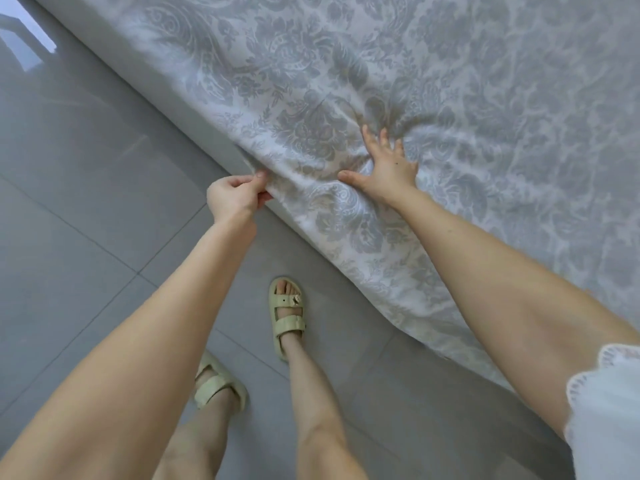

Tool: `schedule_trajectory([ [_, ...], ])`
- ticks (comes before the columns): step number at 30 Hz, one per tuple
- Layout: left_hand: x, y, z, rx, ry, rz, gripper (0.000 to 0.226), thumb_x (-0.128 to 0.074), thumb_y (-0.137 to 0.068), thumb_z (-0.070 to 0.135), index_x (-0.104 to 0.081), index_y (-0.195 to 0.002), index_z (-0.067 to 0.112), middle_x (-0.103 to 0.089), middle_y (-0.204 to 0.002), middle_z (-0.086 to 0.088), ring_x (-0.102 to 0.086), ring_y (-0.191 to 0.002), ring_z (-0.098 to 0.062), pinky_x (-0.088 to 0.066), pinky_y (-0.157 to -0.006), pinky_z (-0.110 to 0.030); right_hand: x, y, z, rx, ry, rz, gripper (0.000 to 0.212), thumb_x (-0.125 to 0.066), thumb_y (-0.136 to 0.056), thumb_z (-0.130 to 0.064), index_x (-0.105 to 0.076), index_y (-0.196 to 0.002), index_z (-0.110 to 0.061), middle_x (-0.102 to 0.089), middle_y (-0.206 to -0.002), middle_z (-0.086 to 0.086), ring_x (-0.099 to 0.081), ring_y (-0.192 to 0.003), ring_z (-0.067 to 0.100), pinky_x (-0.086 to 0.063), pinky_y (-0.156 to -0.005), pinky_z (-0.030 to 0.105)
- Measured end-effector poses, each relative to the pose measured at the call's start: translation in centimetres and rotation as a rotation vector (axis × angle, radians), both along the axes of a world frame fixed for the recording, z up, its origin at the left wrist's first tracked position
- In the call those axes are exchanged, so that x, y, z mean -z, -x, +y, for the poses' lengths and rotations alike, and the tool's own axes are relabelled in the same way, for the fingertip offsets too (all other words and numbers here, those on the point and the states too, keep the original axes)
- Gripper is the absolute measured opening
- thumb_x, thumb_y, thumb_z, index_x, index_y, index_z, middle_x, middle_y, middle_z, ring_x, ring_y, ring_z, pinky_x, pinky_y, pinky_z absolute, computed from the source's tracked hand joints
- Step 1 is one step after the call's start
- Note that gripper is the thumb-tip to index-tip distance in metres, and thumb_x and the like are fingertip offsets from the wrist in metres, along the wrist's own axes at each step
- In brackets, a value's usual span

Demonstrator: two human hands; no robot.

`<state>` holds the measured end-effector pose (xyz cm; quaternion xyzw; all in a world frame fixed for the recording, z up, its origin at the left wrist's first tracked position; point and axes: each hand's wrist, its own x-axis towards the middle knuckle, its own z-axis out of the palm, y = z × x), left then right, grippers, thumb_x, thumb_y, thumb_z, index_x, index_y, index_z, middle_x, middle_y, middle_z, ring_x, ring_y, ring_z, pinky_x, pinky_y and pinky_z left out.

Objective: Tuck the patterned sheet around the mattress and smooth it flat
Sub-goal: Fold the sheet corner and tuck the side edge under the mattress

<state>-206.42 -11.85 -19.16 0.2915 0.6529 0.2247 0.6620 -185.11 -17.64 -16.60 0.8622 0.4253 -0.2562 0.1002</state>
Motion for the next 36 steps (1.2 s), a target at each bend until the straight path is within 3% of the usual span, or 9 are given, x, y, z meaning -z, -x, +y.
schedule_trajectory([
  [7,-9.1,3.5,-0.4,-0.111,-0.097,-0.034,0.016,-0.069,-0.084,0.013,-0.060,-0.071,0.009,-0.063,-0.070,-0.005,-0.061,-0.059,-0.012,-0.043,-0.048,-0.013,-3.5,1.2,-1.0,0.095,-0.130,0.190,0.077,-0.050,-0.086,-0.061,-0.019,-0.149,-0.029,-0.015,-0.158,0.006,-0.014,-0.145,0.026,-0.017,-0.115,0.046],
  [11,-11.4,4.1,0.6,0.040,0.021,-0.166,0.013,-0.068,-0.085,0.017,-0.062,-0.077,0.008,-0.066,-0.073,-0.005,-0.065,-0.070,-0.014,-0.043,-0.050,-0.014,-8.6,4.8,-1.3,0.372,-0.471,0.534,0.082,-0.032,-0.083,-0.070,-0.058,-0.122,-0.002,-0.066,-0.103,0.003,-0.059,-0.100,0.021,-0.040,-0.090,0.033],
  [13,-11.7,3.7,1.4,0.173,0.101,-0.308,0.009,-0.064,-0.088,0.020,-0.064,-0.086,0.012,-0.067,-0.083,-0.003,-0.066,-0.078,-0.014,-0.048,-0.058,-0.015,-9.9,6.7,-1.6,0.284,-0.444,0.600,0.070,-0.035,-0.079,-0.074,-0.064,-0.112,-0.020,-0.065,-0.109,-0.006,-0.059,-0.103,0.014,-0.041,-0.095,0.035],
  [16,-10.0,3.5,2.1,0.230,0.114,-0.258,0.009,-0.062,-0.090,0.021,-0.067,-0.096,0.017,-0.068,-0.098,0.001,-0.065,-0.089,-0.013,-0.050,-0.074,-0.022,-8.6,8.3,-1.6,-0.068,-0.221,0.304,0.074,-0.050,-0.079,-0.070,-0.040,-0.140,-0.029,-0.045,-0.143,-0.006,-0.042,-0.130,0.015,-0.033,-0.105,0.038],
  [20,-5.8,4.6,3.0,-0.155,0.185,-0.017,0.019,-0.053,-0.092,0.008,-0.051,-0.073,0.011,-0.050,-0.071,-0.004,-0.051,-0.056,-0.011,-0.041,-0.057,-0.021,-4.5,8.4,-0.8,-0.259,-0.086,0.039,0.084,-0.051,-0.079,-0.070,-0.028,-0.145,-0.024,-0.034,-0.150,0.001,-0.032,-0.138,0.023,-0.022,-0.112,0.050],
  [22,-3.3,5.1,3.1,-0.200,0.239,0.055,0.025,-0.046,-0.096,0.012,-0.044,-0.071,0.013,-0.044,-0.071,-0.003,-0.043,-0.057,-0.012,-0.041,-0.057,-0.023,-3.1,7.8,-0.9,-0.297,-0.025,-0.024,0.084,-0.048,-0.081,-0.069,-0.025,-0.147,-0.024,-0.026,-0.154,0.001,-0.023,-0.142,0.023,-0.016,-0.114,0.052],
  [26,1.4,4.5,4.5,-0.204,0.305,0.124,0.019,-0.038,-0.100,0.029,-0.045,-0.088,0.016,-0.040,-0.074,0.001,-0.037,-0.061,-0.013,-0.043,-0.070,-0.029,-1.1,5.3,-0.7,-0.279,-0.355,-0.220,0.076,-0.046,-0.085,-0.064,-0.030,-0.146,-0.022,-0.030,-0.153,0.005,-0.025,-0.142,0.026,-0.013,-0.115,0.052],
  [30,4.9,2.4,7.1,-0.191,0.354,0.033,0.046,-0.046,-0.092,0.052,-0.056,-0.119,0.016,-0.059,-0.108,0.002,-0.056,-0.098,-0.019,-0.046,-0.094,-0.034,1.8,2.1,0.9,-0.223,-0.158,-0.163,0.090,-0.035,-0.080,-0.076,0.003,-0.149,-0.034,0.000,-0.159,0.004,0.000,-0.146,0.025,-0.003,-0.115,0.056],
  [36,4.6,1.3,9.0,-0.193,0.424,-0.314,0.020,-0.049,-0.095,0.022,-0.066,-0.095,0.012,-0.070,-0.099,-0.003,-0.067,-0.095,-0.020,-0.053,-0.091,-0.039,4.0,1.6,1.0,-0.239,-0.115,-0.133,0.088,-0.034,-0.081,-0.075,0.009,-0.148,-0.036,0.010,-0.158,0.003,0.010,-0.145,0.025,0.004,-0.113,0.057],
])
